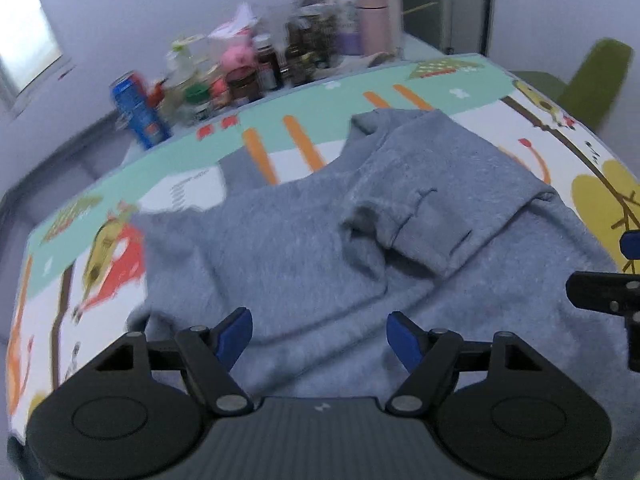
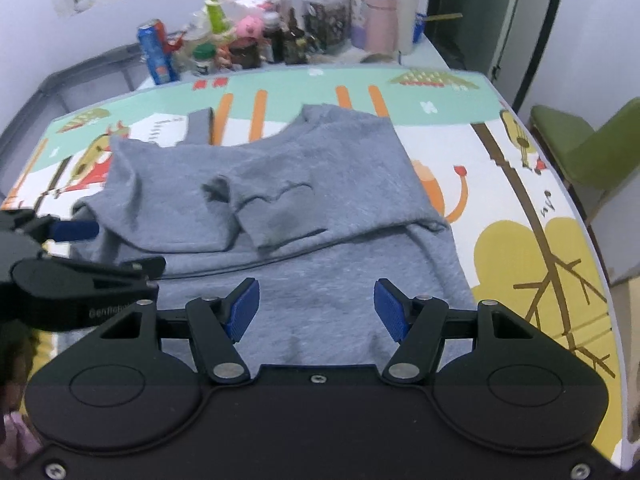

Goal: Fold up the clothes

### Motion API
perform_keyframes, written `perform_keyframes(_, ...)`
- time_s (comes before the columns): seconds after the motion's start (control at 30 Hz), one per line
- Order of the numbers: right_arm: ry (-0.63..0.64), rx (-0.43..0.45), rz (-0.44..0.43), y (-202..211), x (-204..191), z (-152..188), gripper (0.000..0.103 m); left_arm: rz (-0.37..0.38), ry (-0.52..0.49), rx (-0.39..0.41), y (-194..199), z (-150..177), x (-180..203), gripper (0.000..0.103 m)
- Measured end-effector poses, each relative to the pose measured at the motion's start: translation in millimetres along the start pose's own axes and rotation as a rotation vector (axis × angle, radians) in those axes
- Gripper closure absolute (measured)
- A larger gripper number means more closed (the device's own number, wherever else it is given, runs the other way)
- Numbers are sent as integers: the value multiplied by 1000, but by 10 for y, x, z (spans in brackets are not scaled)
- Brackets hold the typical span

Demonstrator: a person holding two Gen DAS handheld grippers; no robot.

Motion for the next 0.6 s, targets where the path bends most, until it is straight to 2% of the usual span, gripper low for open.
perform_keyframes(0.27,-41,-44,-25,-487,242,-40,41,-5,-115,40,-557,-241,162,27)
perform_keyframes(0.5,-81,-64,-43,-803,385,-7,41,7,-333,94,-880,-265,338,27)
perform_keyframes(0.6,-106,-75,-55,-903,439,17,41,33,-362,106,-948,-294,350,27)
Point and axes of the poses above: each gripper's, at about its wrist camera, not at the fingertips, and y roughly against the way its jaws point, x to its right, z to its underside, the point moved 3 cm from there along -y, roughly the way its jaws point, and after that the axes turned 14 degrees about y, right-handed, at the moved point
